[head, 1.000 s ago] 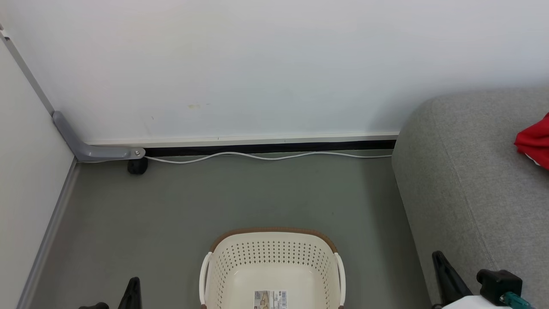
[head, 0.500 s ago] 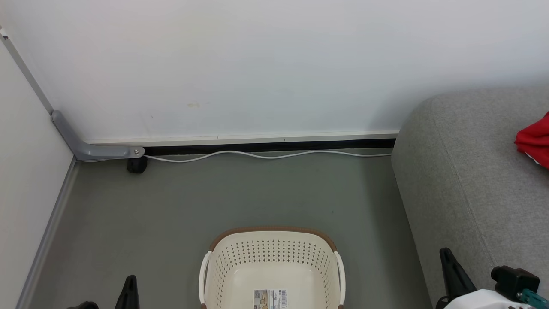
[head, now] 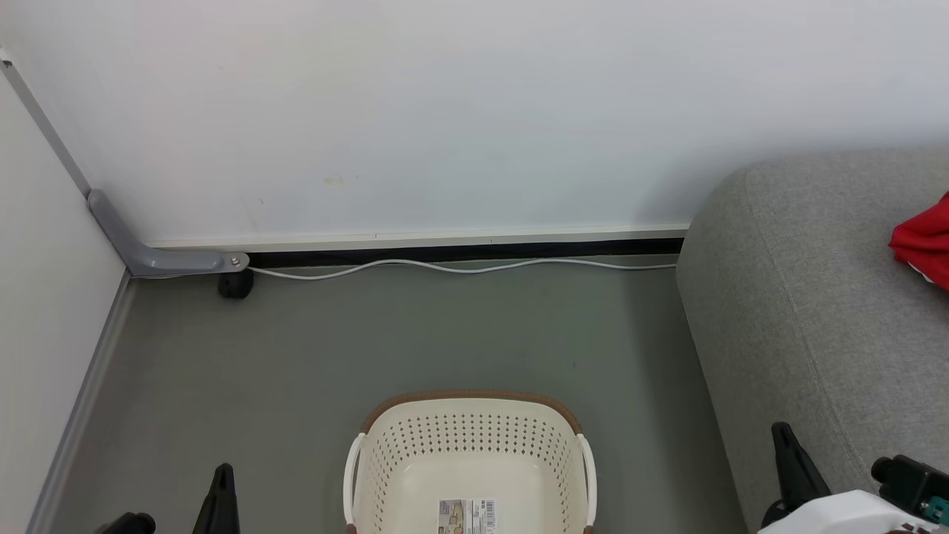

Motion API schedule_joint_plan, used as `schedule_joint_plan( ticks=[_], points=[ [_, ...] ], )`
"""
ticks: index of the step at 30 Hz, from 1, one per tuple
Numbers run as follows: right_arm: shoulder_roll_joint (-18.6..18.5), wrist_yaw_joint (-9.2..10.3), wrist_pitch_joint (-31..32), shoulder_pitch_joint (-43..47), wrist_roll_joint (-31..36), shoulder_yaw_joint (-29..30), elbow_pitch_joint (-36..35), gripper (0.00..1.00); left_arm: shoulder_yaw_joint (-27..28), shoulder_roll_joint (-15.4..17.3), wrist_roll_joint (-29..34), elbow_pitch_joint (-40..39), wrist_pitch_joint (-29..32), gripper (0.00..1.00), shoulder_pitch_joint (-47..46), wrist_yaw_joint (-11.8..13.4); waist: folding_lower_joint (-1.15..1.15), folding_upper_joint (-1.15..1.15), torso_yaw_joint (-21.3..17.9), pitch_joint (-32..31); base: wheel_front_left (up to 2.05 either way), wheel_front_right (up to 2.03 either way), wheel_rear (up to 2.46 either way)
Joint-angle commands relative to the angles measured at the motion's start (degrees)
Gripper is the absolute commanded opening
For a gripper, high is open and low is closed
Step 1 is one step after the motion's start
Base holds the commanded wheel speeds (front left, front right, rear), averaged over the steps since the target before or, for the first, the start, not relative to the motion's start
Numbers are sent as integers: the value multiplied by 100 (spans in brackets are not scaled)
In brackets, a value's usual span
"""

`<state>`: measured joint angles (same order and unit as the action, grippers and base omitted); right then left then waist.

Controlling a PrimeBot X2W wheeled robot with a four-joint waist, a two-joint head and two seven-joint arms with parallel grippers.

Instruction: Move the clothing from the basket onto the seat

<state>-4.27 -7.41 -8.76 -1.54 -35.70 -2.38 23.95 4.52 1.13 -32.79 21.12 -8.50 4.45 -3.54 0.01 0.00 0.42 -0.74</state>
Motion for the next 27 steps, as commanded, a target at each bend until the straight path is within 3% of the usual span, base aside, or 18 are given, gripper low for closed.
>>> schedule_joint_plan(
  ticks=[1, 27],
  points=[
    [-49, -3, 42, -227, -158, 9, -193, 0, 59, 88, -167, -175, 16, 0, -289, -46, -1, 0, 0, 1, 0, 0, 0],
    [4, -4, 465, -295, -1716, 261, -420, 0, 99, 112, -1806, -326, 437, 0, -509, -145, -1, 0, -12, 27, 0, 0, 0]
  ],
)
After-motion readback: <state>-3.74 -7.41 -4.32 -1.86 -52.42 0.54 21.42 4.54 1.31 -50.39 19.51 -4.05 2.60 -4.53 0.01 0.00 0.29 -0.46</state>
